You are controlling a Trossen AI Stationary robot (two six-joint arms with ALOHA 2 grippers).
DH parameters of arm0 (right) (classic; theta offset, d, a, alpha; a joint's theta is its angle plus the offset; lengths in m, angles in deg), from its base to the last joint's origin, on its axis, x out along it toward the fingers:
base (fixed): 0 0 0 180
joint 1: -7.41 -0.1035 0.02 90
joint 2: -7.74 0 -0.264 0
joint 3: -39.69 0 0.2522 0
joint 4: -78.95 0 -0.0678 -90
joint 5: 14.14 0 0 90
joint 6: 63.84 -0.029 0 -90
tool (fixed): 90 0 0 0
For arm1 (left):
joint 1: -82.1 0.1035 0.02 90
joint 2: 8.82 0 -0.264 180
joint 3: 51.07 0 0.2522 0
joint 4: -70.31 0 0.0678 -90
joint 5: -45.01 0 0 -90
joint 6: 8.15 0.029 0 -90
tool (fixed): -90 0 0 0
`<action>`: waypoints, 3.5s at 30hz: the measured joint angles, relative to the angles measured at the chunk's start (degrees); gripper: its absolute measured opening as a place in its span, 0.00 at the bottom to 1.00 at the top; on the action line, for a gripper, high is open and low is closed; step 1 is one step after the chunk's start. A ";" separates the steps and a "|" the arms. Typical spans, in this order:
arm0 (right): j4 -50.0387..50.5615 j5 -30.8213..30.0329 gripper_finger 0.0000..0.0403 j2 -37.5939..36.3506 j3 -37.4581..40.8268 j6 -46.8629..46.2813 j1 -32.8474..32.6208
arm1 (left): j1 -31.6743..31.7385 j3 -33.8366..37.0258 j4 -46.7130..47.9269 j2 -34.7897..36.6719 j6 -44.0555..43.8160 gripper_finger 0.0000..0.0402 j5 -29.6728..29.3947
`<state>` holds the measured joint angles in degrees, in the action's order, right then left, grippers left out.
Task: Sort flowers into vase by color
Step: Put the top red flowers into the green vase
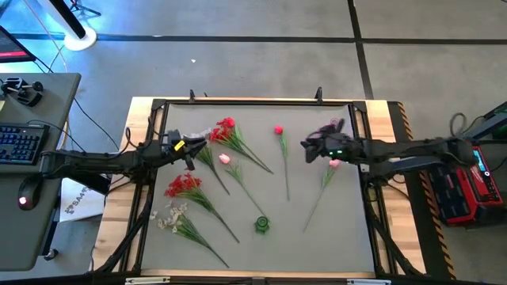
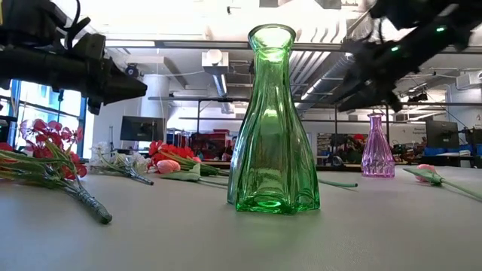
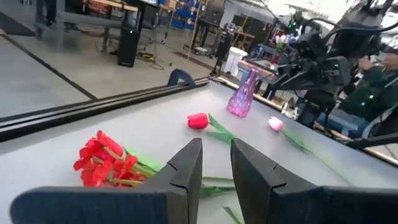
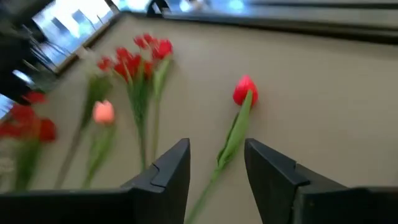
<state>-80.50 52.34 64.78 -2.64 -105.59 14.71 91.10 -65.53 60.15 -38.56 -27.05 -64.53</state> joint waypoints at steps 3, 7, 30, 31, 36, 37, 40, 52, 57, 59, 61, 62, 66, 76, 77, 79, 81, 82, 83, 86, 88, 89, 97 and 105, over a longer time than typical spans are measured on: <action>1.01 0.69 0.34 7.39 -4.52 1.59 0.94 | -0.02 -0.01 0.07 -1.78 -0.02 0.18 0.37; 8.75 3.05 0.34 15.40 -12.44 7.60 3.71 | -0.04 -0.01 -0.02 -4.19 -0.98 0.18 -0.89; 23.91 25.97 0.34 47.70 -49.39 22.89 11.07 | -0.09 -1.22 -12.43 -7.88 -17.75 0.18 -3.67; 25.01 25.52 0.34 47.92 -50.27 22.52 11.07 | -0.09 -1.90 -10.90 -8.00 -19.13 0.18 -3.13; 20.52 27.53 0.34 49.62 -52.05 24.49 10.64 | -0.09 -6.89 -2.33 -8.61 -21.46 0.18 -1.37; 18.90 28.35 0.34 50.34 -52.05 25.54 10.43 | -0.09 -8.39 -0.44 -8.92 -21.48 0.18 -1.39; 14.42 30.42 0.34 53.42 -52.05 27.98 9.78 | -0.09 -13.17 6.71 -9.91 -20.01 0.18 -1.76; 6.85 26.56 0.34 62.30 -51.98 36.35 9.26 | -0.09 -26.33 30.60 -12.17 -19.06 0.18 -3.12; 9.24 24.86 0.34 62.45 -51.96 31.56 9.37 | 0.00 -26.33 30.49 -12.68 -17.16 0.18 -3.60; 9.83 25.45 0.34 62.45 -51.96 31.31 9.41 | 0.00 -26.33 30.74 -12.99 -16.17 0.18 -3.76; 10.57 25.68 0.34 62.45 -51.96 31.32 9.33 | 0.00 -26.34 30.43 -13.27 -14.90 0.18 -4.15; 11.12 25.76 0.34 62.45 -51.96 31.30 9.28 | 0.00 -26.33 30.51 -13.49 -14.28 0.18 -4.25; 16.94 27.00 0.34 61.74 -51.96 31.24 9.15 | 0.00 -26.33 30.44 -14.57 -11.72 0.18 -5.77; 21.64 25.76 0.34 49.91 -51.94 30.12 8.21 | -0.02 -26.33 28.12 -15.80 -11.99 0.18 -4.03; 21.38 24.41 0.34 48.14 -51.94 30.19 8.14 | -0.02 -26.33 27.20 -15.80 -11.59 0.18 -4.06; 21.20 21.13 0.34 45.22 -51.96 29.88 8.03 | -0.01 -26.33 26.17 -15.80 -10.14 0.18 -4.05; 20.92 20.13 0.34 43.58 -52.00 29.16 8.36 | 0.02 -26.33 26.14 -16.00 -9.05 0.18 -4.08; 20.90 20.63 0.34 43.43 -52.01 28.56 8.49 | 0.02 -26.33 26.18 -16.11 -9.03 0.18 -4.08; 21.03 21.70 0.34 43.42 -52.00 27.76 8.54 | 0.02 -26.33 26.21 -16.24 -9.14 0.18 -4.05; 21.39 25.42 0.34 43.47 -51.92 24.95 8.42 | 0.02 -26.33 26.18 -16.71 -10.77 0.18 -3.58; 20.57 27.66 0.34 43.25 -51.92 22.84 7.90 | 0.00 -26.33 26.18 -16.91 -12.30 0.18 -3.49; 19.80 28.40 0.34 43.20 -51.92 21.51 7.57 | -0.06 -26.33 26.09 -16.91 -12.94 0.18 -3.36; 15.80 29.02 0.34 40.16 -51.96 18.33 6.04 | -0.40 -26.33 25.38 -16.91 -13.87 0.18 -1.10; 16.38 27.15 0.34 42.79 -51.94 19.81 4.84 | -2.08 -26.33 26.12 -16.91 -15.04 0.18 -0.43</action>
<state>-64.12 79.49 107.57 -54.58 -85.79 19.55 89.02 -91.86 86.27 -55.48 -42.09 -64.96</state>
